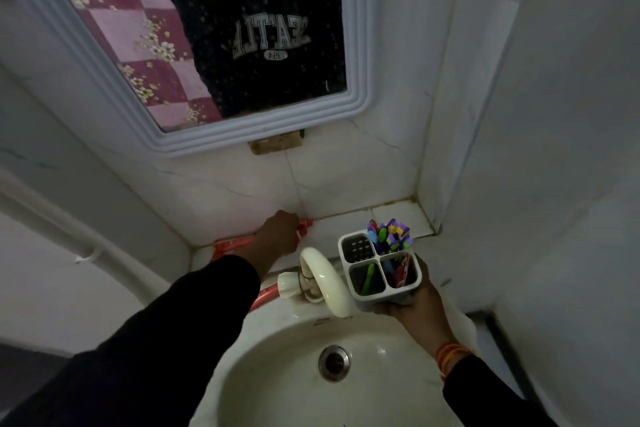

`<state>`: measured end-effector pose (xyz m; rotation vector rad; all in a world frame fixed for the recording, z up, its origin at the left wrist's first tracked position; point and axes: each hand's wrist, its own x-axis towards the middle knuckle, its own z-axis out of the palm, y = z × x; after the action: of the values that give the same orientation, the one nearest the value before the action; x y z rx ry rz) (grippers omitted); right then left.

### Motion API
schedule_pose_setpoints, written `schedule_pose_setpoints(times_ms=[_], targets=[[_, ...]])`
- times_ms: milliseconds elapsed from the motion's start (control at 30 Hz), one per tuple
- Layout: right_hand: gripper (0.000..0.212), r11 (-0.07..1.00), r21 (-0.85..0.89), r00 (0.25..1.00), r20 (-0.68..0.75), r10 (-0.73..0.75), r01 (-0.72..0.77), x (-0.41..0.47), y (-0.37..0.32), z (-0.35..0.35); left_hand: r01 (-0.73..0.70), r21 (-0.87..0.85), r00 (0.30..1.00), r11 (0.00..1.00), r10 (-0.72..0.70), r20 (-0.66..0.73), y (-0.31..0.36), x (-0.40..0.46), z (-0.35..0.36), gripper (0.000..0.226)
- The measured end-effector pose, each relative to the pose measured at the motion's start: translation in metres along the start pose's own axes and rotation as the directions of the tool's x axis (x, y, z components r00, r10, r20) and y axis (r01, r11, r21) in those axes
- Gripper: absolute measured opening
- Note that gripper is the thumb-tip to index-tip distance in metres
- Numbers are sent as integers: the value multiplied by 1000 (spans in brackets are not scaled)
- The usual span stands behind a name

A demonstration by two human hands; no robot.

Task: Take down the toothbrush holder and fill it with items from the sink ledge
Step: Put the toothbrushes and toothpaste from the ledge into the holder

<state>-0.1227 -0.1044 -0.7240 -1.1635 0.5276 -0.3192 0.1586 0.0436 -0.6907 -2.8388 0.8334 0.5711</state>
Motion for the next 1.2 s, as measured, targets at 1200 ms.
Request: schedule_pose_setpoints(times_ms=[1200], targets=[[86,991,-86,992,-75,97,-104,-4,-3,0,-361,180,926,915,328,189,181,-152,-142,56]])
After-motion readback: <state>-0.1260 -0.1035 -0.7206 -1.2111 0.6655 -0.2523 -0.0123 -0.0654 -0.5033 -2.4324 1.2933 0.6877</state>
